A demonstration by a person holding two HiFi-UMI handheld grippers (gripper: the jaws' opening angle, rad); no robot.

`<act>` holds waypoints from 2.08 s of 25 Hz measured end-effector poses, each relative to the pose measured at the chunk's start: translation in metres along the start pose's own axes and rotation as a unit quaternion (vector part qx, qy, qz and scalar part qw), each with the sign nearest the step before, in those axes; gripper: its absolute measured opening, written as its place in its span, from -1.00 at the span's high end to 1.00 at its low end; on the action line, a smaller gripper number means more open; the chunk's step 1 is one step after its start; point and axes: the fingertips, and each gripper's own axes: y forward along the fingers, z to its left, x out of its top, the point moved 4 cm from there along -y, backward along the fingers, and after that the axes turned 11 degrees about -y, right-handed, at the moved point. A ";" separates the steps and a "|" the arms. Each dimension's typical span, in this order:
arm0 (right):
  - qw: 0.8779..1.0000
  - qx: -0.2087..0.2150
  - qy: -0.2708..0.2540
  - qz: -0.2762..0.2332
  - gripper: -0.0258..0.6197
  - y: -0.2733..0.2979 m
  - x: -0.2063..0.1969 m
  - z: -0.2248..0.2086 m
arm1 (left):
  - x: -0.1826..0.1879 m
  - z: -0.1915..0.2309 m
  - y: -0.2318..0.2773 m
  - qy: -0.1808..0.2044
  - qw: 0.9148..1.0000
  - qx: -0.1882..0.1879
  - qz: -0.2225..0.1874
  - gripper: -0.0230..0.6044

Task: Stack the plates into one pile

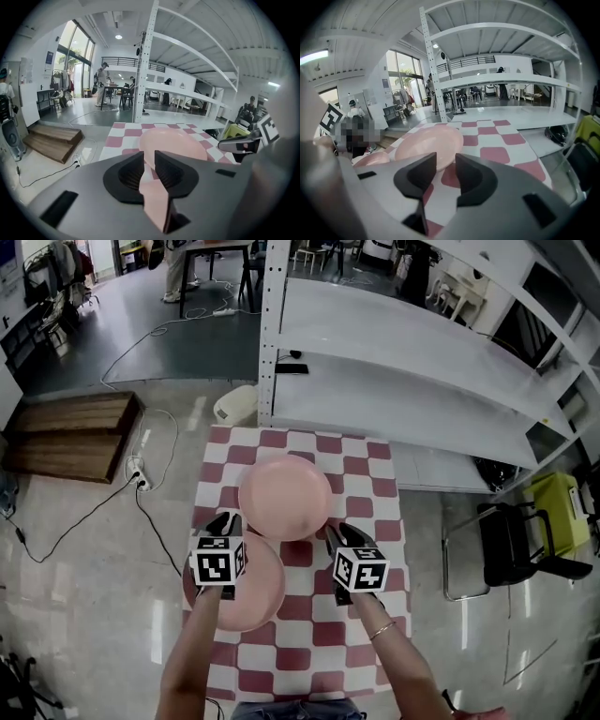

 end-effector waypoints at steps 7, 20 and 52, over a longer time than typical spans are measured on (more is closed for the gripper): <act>1.000 -0.006 0.012 0.009 0.54 0.031 0.007 -0.026 | 0.017 0.001 0.043 0.003 1.000 -0.005 0.016 0.65; 0.999 -0.016 0.017 0.032 0.54 0.075 0.005 -0.044 | 0.023 0.021 0.094 -0.002 0.999 -0.001 0.042 0.62; 0.999 0.015 -0.003 0.046 0.54 0.097 0.021 -0.034 | 0.029 0.018 0.130 -0.023 0.995 -0.033 0.094 0.60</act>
